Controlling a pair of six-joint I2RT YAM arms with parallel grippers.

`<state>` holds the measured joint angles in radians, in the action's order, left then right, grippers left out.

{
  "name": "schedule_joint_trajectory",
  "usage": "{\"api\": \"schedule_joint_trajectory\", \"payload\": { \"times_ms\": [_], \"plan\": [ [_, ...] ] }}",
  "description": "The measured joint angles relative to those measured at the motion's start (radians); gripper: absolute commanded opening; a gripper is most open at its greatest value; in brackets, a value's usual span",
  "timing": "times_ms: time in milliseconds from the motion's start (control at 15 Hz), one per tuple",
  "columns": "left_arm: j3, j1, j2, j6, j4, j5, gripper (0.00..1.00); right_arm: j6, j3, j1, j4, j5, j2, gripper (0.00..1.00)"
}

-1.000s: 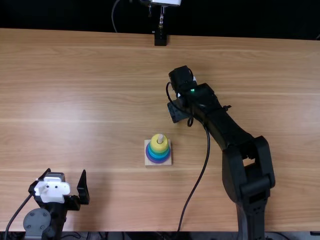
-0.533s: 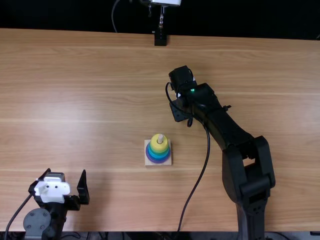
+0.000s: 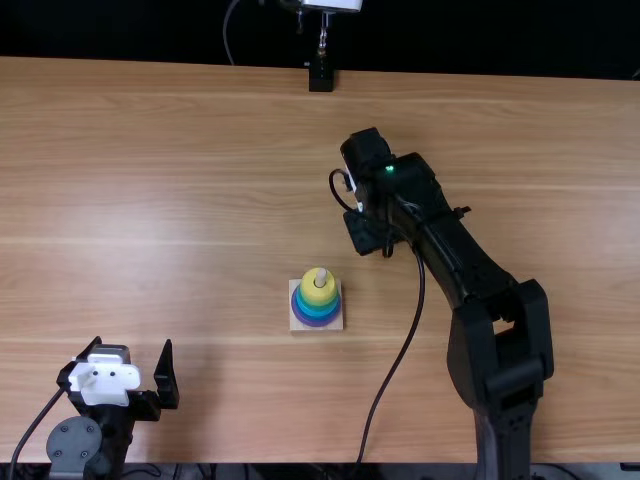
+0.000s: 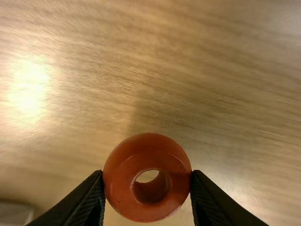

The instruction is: Build the Hanoi tower: stack the rings onto the peg from bottom to top in this color order: purple, dark blue, light blue, dark green, light green, yellow, orange.

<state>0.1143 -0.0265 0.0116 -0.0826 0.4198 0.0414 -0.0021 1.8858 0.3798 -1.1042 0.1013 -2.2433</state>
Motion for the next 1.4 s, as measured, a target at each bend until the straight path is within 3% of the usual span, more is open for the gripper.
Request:
{"api": "schedule_joint_trajectory", "payload": {
  "times_ms": [200, 600, 1400],
  "plan": [
    [0.0, 0.0, 0.0, 0.0, 0.001, 0.0, 1.0, 0.0, 0.056, 0.004, -0.103, -0.03, 0.078, 0.0],
    [0.0, 0.0, 0.0, 0.0, 0.0, 0.0, 1.0, 0.0, 0.244, 0.071, -0.319, -0.034, 0.143, 0.0],
    [0.0, 0.0, 0.0, 0.0, 0.0, 0.0, 1.0, 0.0, 0.294, 0.261, -0.436, -0.039, 0.274, 0.0]
  ]
}}
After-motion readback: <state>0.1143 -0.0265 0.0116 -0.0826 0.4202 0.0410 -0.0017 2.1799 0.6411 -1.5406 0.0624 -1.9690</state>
